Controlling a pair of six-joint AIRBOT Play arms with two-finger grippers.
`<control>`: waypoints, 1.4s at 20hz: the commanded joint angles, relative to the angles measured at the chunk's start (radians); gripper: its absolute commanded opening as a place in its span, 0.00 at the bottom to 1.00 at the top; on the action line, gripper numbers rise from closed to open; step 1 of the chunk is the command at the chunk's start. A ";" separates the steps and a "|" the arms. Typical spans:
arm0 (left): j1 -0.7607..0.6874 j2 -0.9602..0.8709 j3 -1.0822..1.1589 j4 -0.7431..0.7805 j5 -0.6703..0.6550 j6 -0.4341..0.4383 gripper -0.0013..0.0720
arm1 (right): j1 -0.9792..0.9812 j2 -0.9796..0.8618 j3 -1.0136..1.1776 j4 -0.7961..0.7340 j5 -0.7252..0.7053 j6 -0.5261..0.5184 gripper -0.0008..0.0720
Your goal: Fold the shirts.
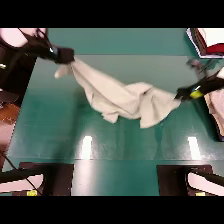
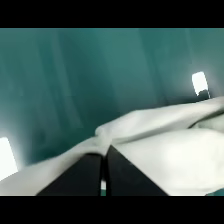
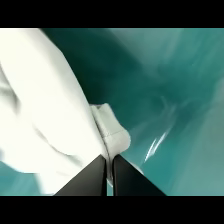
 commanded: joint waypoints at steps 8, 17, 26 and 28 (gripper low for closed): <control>0.001 0.295 0.372 0.019 0.133 0.047 0.05 | -0.122 0.369 0.497 -0.031 -0.270 0.044 0.03; 0.001 0.483 0.372 -0.067 0.045 0.047 0.05 | -0.225 0.523 0.541 -0.020 -0.202 0.045 0.03; 0.001 0.234 -0.124 -0.058 -0.208 0.101 0.05 | -0.193 0.431 -0.007 0.205 0.230 0.174 0.03; 0.001 0.101 -0.199 -0.056 -0.137 0.144 0.05 | -0.143 0.394 -0.155 0.203 0.115 0.174 0.03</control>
